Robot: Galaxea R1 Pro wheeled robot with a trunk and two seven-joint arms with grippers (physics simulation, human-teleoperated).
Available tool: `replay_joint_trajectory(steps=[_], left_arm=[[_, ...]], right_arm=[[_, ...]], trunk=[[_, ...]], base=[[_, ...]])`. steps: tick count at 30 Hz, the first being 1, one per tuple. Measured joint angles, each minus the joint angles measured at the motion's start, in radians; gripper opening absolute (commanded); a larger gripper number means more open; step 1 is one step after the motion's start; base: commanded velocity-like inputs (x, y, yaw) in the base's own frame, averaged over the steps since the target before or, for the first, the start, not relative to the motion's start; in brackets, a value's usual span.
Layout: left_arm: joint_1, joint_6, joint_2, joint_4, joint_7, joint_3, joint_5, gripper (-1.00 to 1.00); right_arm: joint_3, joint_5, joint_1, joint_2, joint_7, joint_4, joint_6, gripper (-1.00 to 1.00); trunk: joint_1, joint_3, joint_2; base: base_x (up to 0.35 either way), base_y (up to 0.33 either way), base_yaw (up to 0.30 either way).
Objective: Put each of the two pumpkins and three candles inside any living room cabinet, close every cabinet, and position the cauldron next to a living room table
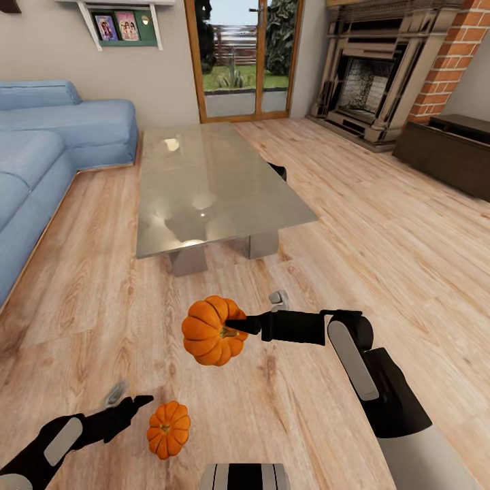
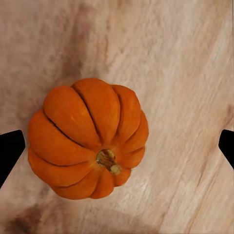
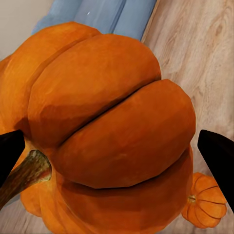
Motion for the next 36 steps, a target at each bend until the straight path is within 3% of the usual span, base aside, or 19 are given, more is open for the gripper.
replay_joint_trajectory(steps=[4, 7, 14, 36], left_arm=[[-0.003, -0.001, -0.030, -0.011, 0.019, 0.000, -0.001, 1.00], [-0.003, -0.001, -0.038, -0.013, 0.023, 0.000, -0.002, 1.00], [-0.003, -0.001, -0.039, -0.014, 0.024, 0.001, -0.001, 1.00], [-0.003, -0.004, -0.040, -0.014, 0.024, 0.002, -0.002, 1.00]], right_arm=[[0.000, 0.002, 0.000, 0.000, -0.003, 0.000, 0.000, -1.00], [0.000, 0.001, 0.000, 0.000, -0.003, 0.000, 0.000, -1.00], [0.000, -0.002, 0.000, 0.000, -0.003, -0.001, 0.000, -1.00], [-0.003, -0.002, 0.000, -0.001, 0.001, -0.002, 0.000, -1.00]], trunk=[[0.000, 0.000, 0.000], [0.000, 0.000, 0.000], [0.000, 0.004, 0.000], [0.000, 0.008, 0.000]], base=[[0.000, 0.000, 0.001], [0.000, 0.000, 0.096], [-0.065, -0.077, 0.185], [-0.047, -0.046, 0.037]])
